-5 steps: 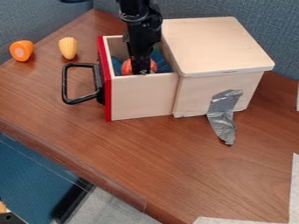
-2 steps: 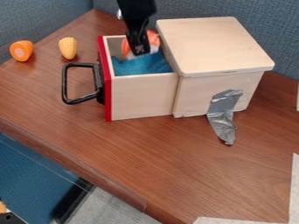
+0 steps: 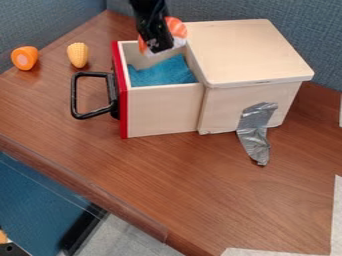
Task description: Take the sushi out of the drawer and place it on the bottom center of the table
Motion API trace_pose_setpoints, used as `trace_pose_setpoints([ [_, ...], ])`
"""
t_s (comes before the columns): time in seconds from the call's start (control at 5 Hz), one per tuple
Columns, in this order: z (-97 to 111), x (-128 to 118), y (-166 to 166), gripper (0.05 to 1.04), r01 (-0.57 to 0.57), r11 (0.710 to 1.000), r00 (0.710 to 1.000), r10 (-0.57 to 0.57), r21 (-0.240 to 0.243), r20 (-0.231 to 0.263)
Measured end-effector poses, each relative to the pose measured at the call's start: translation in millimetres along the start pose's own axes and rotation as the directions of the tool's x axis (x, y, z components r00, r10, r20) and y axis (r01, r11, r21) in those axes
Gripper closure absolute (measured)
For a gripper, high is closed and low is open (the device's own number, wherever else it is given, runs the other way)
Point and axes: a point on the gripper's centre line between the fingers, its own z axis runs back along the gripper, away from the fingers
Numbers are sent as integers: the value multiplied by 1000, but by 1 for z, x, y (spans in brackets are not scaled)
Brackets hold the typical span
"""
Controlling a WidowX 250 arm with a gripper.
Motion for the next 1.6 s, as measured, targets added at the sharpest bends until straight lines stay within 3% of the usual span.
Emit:
trace_pose_setpoints([
  [0.2,-7,2,-35,520,65,995,998,-65,-73,3],
  [0.6,-27,-19,-87,520,198,967,979,-203,-160,-15],
  [1.0,-52,-41,-103,520,287,946,956,-292,-151,-13],
  [1.2,-64,-48,-105,520,293,947,953,-300,-129,-44],
  [1.6,-85,-63,-107,520,277,948,950,-294,-155,-102],
])
